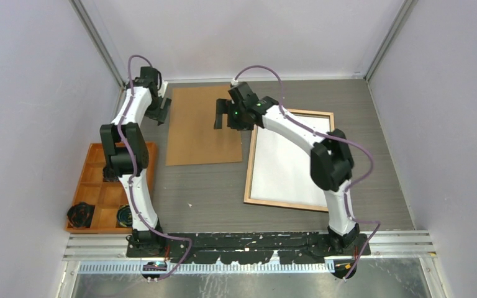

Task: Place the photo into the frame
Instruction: Turn over the photo from the photo frame, then turn over the photo frame item at the center of the board.

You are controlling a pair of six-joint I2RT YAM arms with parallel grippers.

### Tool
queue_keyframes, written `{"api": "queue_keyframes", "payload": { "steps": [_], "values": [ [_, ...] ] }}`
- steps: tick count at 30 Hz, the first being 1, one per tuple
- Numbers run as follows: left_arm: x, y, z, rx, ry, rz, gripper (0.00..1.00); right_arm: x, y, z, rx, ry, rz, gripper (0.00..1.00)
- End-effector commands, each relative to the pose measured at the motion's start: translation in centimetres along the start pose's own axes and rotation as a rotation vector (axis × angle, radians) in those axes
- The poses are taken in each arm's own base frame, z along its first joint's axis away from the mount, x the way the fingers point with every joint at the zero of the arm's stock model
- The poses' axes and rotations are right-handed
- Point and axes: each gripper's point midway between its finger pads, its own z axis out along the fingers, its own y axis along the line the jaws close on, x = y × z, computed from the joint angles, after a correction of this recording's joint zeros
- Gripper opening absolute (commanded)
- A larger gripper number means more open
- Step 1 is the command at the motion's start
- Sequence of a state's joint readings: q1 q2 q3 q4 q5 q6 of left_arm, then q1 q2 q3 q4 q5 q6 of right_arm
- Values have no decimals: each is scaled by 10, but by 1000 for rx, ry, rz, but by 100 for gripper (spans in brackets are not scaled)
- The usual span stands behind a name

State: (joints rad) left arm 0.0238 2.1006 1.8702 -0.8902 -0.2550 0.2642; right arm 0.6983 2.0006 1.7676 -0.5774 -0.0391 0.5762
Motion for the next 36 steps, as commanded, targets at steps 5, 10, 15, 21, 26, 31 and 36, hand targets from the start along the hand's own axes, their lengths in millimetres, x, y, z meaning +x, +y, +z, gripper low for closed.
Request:
{"api": "queue_keyframes", "payload": {
  "steps": [5,10,15,21,26,31,36],
  "values": [
    [13,8,41,-30,91,-33,84,-37,-47,80,125,-71,137,99],
    [15,-6,57,20,107,-42,81,-34,-60,104,134,-52,183,99],
    [15,-30,63,100,109,-46,80,-25,-68,114,145,-47,224,99],
    [18,-67,65,220,127,-37,79,-12,-71,126,129,-30,290,99],
    [24,-100,66,296,158,11,77,-4,-50,130,9,0,374,98],
    [32,-108,69,330,184,25,74,-19,-10,111,-184,-15,462,96],
    [33,-116,65,372,178,36,73,-49,40,65,-435,-80,550,92]
  ]
}}
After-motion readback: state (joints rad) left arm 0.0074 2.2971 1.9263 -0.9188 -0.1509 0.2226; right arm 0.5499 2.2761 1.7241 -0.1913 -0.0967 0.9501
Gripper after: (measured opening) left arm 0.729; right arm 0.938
